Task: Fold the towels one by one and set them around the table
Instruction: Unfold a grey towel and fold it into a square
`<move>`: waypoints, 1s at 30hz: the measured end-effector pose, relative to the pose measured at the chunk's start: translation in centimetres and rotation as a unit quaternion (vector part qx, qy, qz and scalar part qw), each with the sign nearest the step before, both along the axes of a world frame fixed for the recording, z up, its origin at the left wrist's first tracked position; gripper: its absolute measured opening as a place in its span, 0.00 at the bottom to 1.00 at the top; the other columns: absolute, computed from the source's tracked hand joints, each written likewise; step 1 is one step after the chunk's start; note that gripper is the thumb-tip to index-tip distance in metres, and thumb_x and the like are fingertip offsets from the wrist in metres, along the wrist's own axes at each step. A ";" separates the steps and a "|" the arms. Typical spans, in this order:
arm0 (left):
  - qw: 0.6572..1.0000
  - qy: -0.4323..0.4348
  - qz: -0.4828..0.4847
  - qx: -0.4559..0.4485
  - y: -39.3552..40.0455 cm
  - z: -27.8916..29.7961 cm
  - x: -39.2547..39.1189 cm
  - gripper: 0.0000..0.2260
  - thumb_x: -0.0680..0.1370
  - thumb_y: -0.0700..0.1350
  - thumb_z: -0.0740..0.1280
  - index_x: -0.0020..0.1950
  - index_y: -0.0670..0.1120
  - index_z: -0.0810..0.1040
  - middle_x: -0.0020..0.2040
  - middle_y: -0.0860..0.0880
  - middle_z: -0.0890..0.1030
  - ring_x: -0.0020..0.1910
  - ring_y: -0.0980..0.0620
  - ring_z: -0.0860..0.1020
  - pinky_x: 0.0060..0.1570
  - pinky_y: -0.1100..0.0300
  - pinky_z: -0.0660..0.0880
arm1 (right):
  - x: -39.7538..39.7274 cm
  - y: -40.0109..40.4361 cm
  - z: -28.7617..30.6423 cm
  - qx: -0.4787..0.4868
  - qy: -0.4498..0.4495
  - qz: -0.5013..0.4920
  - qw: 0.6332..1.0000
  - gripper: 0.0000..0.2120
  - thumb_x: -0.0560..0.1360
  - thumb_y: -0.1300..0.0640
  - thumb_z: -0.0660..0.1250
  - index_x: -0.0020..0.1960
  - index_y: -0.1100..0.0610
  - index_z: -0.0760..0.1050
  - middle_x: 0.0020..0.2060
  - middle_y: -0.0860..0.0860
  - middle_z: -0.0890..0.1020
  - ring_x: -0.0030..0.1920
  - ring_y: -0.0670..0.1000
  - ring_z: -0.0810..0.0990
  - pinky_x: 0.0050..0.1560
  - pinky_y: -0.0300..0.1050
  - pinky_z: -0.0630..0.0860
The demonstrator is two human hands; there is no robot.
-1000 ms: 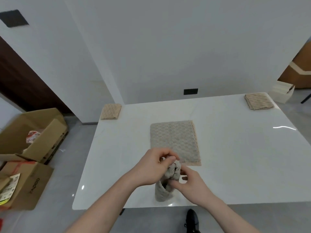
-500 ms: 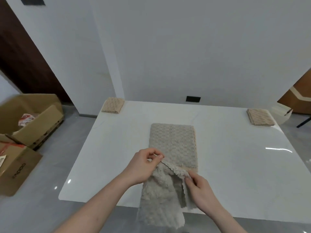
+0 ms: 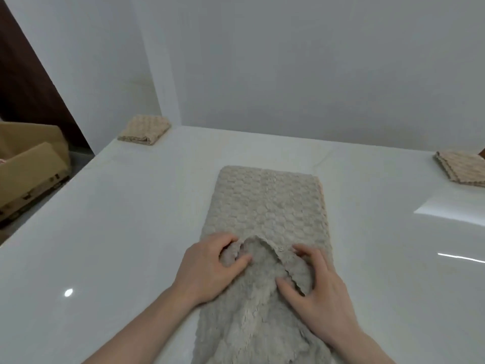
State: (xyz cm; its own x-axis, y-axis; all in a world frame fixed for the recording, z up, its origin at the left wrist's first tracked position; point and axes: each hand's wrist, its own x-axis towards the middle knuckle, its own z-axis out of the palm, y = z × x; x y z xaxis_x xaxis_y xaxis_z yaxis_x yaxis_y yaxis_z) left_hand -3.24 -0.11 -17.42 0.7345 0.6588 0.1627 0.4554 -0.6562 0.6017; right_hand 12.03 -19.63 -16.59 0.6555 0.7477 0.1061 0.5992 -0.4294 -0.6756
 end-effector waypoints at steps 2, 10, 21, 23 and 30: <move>0.999 -0.030 0.000 0.018 -0.2 -0.6 0.0 0.15 0.72 0.64 0.70 0.57 0.62 0.77 0.49 0.66 0.79 0.48 0.65 0.76 0.49 0.68 0.72 | -0.2 -0.1 -0.6 0.022 -0.011 0.004 1.000 0.29 0.67 0.37 0.75 0.64 0.34 0.66 0.58 0.29 0.72 0.57 0.30 0.74 0.54 0.30 0.69; 0.993 -0.081 0.036 0.080 -1.3 -0.9 -1.2 0.08 0.78 0.51 0.68 0.57 0.58 0.77 0.50 0.63 0.78 0.46 0.61 0.74 0.47 0.63 0.70 | 0.0 -0.9 -1.7 0.068 -0.074 0.039 0.994 0.22 0.70 0.52 0.74 0.61 0.43 0.73 0.58 0.38 0.73 0.58 0.42 0.75 0.61 0.42 0.73; 0.986 -0.114 0.045 0.114 -5.6 6.5 -4.4 0.07 0.82 0.56 0.64 0.46 0.58 0.77 0.38 0.56 0.79 0.42 0.56 0.75 0.44 0.52 0.74 | 2.2 -6.0 1.8 0.045 -0.193 0.011 0.980 0.05 0.79 0.57 0.64 0.49 0.48 0.78 0.44 0.43 0.81 0.47 0.51 0.80 0.45 0.45 0.73; 0.985 -0.115 0.026 0.122 -6.5 8.2 -4.9 0.08 0.82 0.55 0.64 0.45 0.55 0.78 0.35 0.54 0.79 0.38 0.54 0.77 0.44 0.51 0.76 | 2.5 -6.9 2.5 0.059 -0.178 0.010 0.982 0.06 0.80 0.57 0.64 0.48 0.48 0.77 0.42 0.44 0.81 0.44 0.52 0.80 0.44 0.48 0.75; 0.973 -0.182 -0.012 0.144 -9.5 14.8 -7.2 0.08 0.83 0.53 0.65 0.46 0.54 0.79 0.36 0.54 0.80 0.38 0.54 0.77 0.43 0.53 0.75 | 2.1 -9.8 10.0 0.241 -0.101 -0.030 0.965 0.04 0.80 0.55 0.67 0.48 0.48 0.79 0.39 0.44 0.82 0.35 0.43 0.78 0.41 0.37 0.74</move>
State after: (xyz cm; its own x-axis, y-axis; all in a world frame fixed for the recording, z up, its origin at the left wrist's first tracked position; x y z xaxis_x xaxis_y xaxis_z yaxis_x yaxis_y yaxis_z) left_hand -10.44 -9.59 -2.64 0.6084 0.5310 0.5898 0.2289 -0.8290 0.5102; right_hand 14.16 -29.42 -6.55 0.6258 0.5417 0.5612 0.7229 -0.1327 -0.6781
